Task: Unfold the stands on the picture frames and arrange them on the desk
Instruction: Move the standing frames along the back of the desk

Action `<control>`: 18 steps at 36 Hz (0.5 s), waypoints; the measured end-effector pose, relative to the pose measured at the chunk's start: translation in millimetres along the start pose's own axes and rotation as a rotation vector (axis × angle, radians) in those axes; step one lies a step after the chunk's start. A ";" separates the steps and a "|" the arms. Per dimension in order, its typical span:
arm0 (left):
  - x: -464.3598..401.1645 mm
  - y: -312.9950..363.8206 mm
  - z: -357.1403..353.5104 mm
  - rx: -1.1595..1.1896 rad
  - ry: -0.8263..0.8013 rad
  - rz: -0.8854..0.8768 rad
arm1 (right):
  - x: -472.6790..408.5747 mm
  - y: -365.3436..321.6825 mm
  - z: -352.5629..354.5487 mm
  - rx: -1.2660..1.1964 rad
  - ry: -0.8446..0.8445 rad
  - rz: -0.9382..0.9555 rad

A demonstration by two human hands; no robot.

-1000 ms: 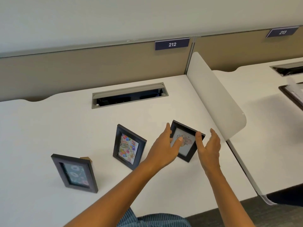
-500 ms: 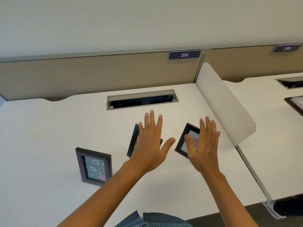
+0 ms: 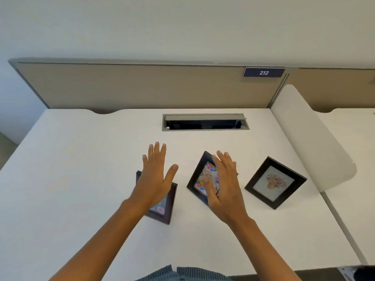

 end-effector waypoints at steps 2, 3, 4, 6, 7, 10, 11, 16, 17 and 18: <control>8.5 -17.4 8.2 0.074 0.028 0.068 | 6.2 -8.1 -19.2 -0.060 -0.074 -0.052; 13.0 -25.7 11.9 0.114 0.037 0.111 | 9.0 -11.5 -29.2 -0.102 -0.120 -0.097; 17.6 -33.9 15.3 0.153 0.044 0.157 | 11.8 -14.5 -38.7 -0.145 -0.164 -0.139; 26.7 -48.5 20.6 0.235 0.058 0.247 | 17.0 -19.2 -56.9 -0.208 -0.238 -0.196; 30.8 -54.8 22.7 0.273 0.066 0.284 | 19.6 -21.2 -65.4 -0.224 -0.267 -0.218; 42.4 -68.9 25.6 0.360 0.073 0.371 | 26.7 -26.8 -88.1 -0.305 -0.341 -0.340; 45.9 -73.0 25.4 0.385 0.071 0.392 | 28.5 -29.0 -94.7 -0.353 -0.369 -0.397; 60.5 -90.6 23.6 0.475 0.063 0.437 | 35.2 -34.3 -117.7 -0.572 -0.461 -0.644; 62.1 -92.2 23.8 0.484 0.056 0.439 | 36.1 -34.1 -121.1 -0.595 -0.473 -0.673; 63.4 -93.0 24.1 0.489 0.047 0.435 | 36.8 -33.8 -123.9 -0.608 -0.479 -0.689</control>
Point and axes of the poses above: each hand's wrist, its own x-axis away from the middle knuckle, its own z-axis out of the back of the hand, y = z × x, the point moved 2 cm from there along -x, towards the middle knuckle, and after that the axes turned 11 degrees about -z, right-handed, at the moved point
